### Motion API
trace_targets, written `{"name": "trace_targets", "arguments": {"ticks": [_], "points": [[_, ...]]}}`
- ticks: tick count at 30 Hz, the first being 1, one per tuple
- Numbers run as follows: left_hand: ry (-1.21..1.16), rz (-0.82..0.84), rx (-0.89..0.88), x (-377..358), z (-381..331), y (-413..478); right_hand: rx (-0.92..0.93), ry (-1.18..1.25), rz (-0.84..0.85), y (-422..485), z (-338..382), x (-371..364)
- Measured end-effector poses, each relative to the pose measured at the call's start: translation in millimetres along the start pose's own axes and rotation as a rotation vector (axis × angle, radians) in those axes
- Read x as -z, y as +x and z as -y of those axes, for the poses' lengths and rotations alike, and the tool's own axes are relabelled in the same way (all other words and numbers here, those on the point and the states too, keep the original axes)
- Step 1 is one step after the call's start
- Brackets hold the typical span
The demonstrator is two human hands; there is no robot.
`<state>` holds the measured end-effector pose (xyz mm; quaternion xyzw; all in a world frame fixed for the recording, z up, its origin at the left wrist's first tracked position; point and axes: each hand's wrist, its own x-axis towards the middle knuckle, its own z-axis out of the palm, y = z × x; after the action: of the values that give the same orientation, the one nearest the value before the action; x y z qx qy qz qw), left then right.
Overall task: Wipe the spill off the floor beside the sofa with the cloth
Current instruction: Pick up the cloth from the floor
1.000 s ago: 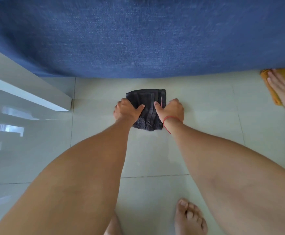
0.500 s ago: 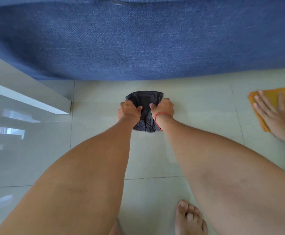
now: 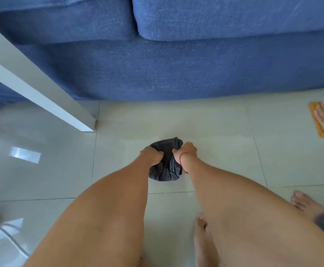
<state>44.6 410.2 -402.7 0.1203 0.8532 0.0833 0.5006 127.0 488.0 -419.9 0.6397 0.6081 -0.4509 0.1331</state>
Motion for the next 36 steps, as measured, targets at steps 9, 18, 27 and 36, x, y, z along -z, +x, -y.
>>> {"name": "trace_targets", "arguments": {"ticks": [9, 18, 27, 36], "points": [[-0.324, -0.495, -0.409, 115.4, -65.5, -163.8, 0.452, 0.17, -0.171, -140.8, 107.1, 131.4], [-0.473, -0.71, -0.545, 175.8, -65.4, -310.3, 0.742, 0.296, -0.301, -284.3, 145.3, 186.0], [-0.743, -0.726, -0.515, 215.6, 25.4, -372.1, 0.994, 0.127, -0.146, -381.8, 165.6, 139.1], [-0.757, -1.012, -0.228, 267.2, 196.5, -422.3, 1.193, -0.022, 0.086, -483.9, 207.0, 4.5]]}}
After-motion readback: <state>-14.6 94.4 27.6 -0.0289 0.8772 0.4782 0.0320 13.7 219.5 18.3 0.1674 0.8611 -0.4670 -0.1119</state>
